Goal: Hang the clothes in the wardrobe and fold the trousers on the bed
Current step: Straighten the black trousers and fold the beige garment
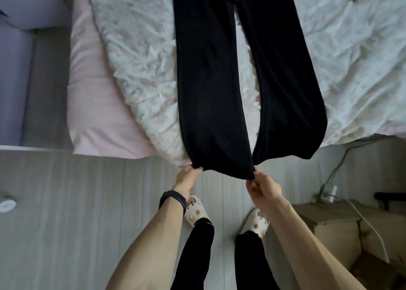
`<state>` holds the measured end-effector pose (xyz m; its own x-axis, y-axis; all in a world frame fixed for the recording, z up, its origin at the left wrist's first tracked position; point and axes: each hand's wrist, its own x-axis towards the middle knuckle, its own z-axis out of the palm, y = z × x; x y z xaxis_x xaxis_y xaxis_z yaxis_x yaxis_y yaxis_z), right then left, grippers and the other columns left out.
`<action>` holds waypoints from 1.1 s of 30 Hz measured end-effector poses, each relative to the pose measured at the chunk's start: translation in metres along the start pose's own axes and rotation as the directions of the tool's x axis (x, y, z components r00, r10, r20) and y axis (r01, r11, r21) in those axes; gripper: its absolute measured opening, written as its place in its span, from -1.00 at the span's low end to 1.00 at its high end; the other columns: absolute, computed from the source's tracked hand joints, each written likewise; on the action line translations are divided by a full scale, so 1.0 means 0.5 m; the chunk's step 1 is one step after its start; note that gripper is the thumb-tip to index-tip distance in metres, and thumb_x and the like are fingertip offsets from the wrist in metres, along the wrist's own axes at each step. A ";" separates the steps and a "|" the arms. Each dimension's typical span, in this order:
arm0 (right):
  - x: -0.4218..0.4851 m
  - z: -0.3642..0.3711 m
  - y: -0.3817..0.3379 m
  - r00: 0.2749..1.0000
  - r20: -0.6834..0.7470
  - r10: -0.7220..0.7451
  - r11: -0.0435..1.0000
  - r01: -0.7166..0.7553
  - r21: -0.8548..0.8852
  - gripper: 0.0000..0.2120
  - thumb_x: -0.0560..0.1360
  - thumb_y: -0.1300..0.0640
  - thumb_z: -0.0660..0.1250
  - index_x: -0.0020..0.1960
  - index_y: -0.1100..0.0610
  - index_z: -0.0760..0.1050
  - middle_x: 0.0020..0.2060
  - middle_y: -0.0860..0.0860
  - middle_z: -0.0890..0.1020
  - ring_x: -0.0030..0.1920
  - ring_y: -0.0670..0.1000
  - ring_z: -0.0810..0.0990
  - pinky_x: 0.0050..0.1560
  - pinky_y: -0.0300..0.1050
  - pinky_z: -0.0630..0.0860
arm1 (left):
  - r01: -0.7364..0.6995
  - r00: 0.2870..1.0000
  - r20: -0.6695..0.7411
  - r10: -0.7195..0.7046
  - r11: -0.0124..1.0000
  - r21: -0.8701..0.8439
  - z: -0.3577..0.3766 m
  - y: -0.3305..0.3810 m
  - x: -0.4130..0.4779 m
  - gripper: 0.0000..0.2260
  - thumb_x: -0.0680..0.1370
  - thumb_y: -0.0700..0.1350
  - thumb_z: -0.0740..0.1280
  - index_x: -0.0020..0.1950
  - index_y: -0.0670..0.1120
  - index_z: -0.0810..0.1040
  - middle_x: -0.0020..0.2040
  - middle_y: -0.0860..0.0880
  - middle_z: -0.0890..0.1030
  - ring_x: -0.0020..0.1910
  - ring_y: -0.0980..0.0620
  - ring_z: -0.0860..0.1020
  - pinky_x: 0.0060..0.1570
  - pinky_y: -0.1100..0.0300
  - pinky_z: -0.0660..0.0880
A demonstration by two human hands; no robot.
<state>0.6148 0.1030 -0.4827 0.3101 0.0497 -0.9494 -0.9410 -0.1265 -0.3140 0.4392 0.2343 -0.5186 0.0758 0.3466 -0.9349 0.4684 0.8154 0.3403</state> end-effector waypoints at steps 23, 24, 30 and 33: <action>-0.091 -0.071 0.078 0.917 0.245 -0.316 0.263 0.333 -0.906 -0.76 0.62 -0.09 0.21 0.04 0.06 0.53 -0.26 -0.06 0.69 -0.21 0.03 0.69 -0.05 0.09 0.66 | -0.049 0.806 -0.402 0.434 0.726 0.686 -0.118 -0.094 -0.206 -0.87 0.70 -0.02 0.11 0.16 -0.03 0.37 -0.11 -0.02 0.56 -0.22 -0.08 0.48 -0.28 0.10 0.37; -0.085 -0.072 0.086 0.926 0.246 -0.287 0.219 0.313 -0.924 -0.75 0.62 -0.09 0.18 0.05 0.06 0.51 -0.22 -0.04 0.69 -0.16 0.06 0.68 -0.01 0.12 0.65 | -0.027 0.804 -0.406 0.435 0.709 0.705 -0.118 -0.099 -0.202 -0.87 0.70 -0.03 0.11 0.17 -0.04 0.37 -0.08 -0.04 0.59 -0.23 -0.07 0.47 -0.31 0.12 0.34; -0.061 -0.054 0.083 0.967 0.196 -0.162 0.117 0.216 -0.969 -0.69 0.60 -0.01 0.18 0.24 0.14 0.46 -0.08 0.07 0.69 -0.16 0.08 0.69 -0.20 -0.02 0.62 | 0.042 0.840 -0.369 0.397 0.631 0.774 -0.118 -0.121 -0.179 -0.81 0.67 -0.11 0.17 0.28 -0.10 0.34 0.09 -0.09 0.65 -0.16 -0.10 0.54 -0.31 0.09 0.35; -0.061 -0.045 0.058 0.952 0.264 -0.155 -0.021 0.264 -0.964 -0.49 0.62 -0.08 0.21 0.50 0.08 0.26 0.33 0.13 0.55 0.20 0.17 0.60 -0.02 -0.09 0.47 | 0.044 0.900 -0.317 0.300 0.662 0.749 -0.112 -0.086 -0.169 -0.63 0.63 -0.12 0.24 0.41 -0.12 0.27 0.32 -0.15 0.48 0.14 -0.18 0.53 0.01 -0.04 0.49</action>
<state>0.5809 0.0756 -0.4632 0.4053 0.3281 -0.8533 0.2320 -0.9397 -0.2512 0.3633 0.1961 -0.4485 -0.0707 0.7034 -0.7073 0.9722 0.2074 0.1090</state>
